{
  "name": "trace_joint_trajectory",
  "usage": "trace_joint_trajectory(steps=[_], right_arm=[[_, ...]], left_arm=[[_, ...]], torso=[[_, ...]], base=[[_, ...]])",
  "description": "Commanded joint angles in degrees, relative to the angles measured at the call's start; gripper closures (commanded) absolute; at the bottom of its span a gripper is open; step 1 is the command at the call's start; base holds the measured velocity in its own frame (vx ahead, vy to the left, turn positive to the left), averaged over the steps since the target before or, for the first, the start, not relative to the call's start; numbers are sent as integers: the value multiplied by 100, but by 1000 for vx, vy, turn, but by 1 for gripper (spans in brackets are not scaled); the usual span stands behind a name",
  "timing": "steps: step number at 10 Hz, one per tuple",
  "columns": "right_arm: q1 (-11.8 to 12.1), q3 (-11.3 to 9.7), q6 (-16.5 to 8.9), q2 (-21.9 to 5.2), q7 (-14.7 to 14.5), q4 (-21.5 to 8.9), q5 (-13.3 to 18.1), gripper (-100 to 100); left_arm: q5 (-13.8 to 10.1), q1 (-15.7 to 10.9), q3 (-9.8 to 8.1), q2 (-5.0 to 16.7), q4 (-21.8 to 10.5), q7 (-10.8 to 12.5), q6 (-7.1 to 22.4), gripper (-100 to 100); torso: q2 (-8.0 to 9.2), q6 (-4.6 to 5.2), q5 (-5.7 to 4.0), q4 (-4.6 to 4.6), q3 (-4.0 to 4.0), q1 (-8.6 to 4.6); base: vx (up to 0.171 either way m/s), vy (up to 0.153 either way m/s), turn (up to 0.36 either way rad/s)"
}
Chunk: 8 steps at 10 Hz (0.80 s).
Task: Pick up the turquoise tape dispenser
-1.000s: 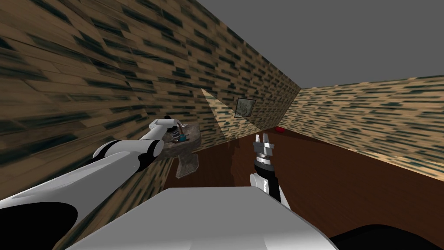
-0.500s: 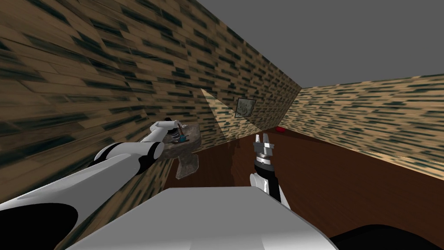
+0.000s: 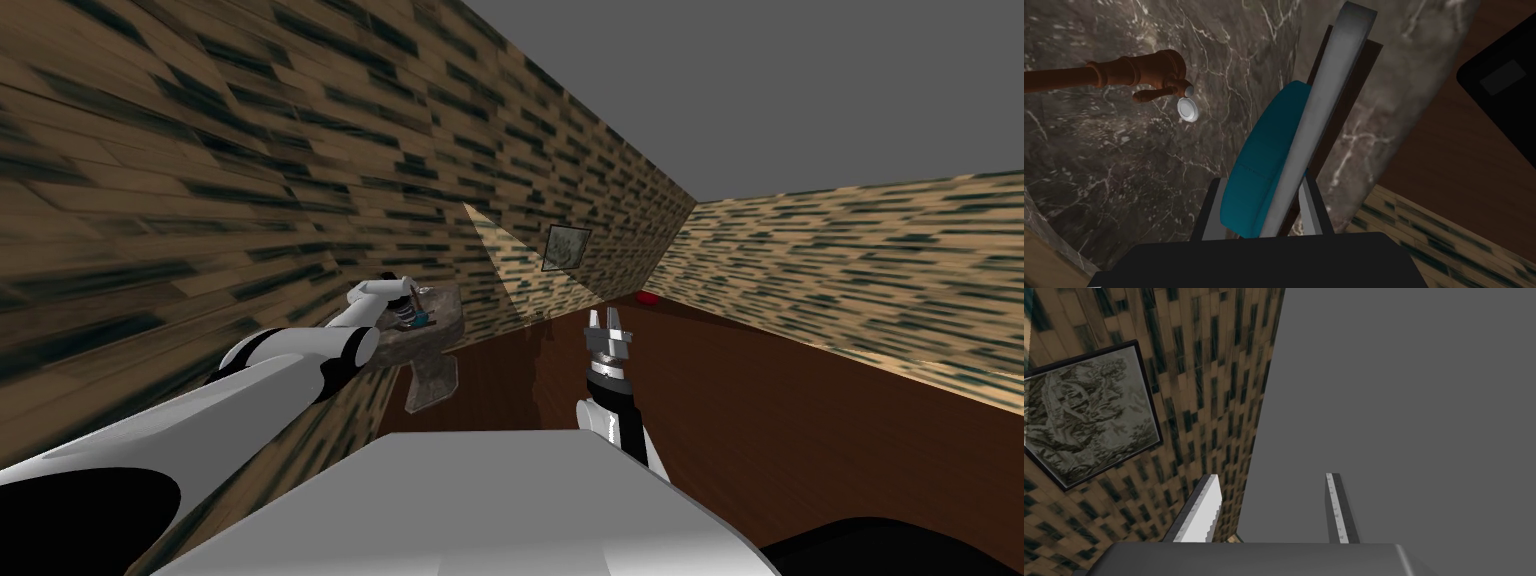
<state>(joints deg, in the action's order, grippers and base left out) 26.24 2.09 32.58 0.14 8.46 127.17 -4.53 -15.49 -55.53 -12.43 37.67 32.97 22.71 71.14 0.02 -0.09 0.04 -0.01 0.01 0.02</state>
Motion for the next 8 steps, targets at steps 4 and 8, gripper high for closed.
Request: trace_joint_trajectory(steps=[4,8], right_arm=[[0,0,0,0,0,0,0,0],[0,0,0,0,0,0,0,0]], left_arm=[[0,-159,19,82,-20,4,149,100],[-1,-120,15,68,41,22,178,0]], torso=[[2,1,-1,1,2,-1],[14,1,-6,6,10,-9]], base=[[-12,-5,-3],[-23,-12,-1]])
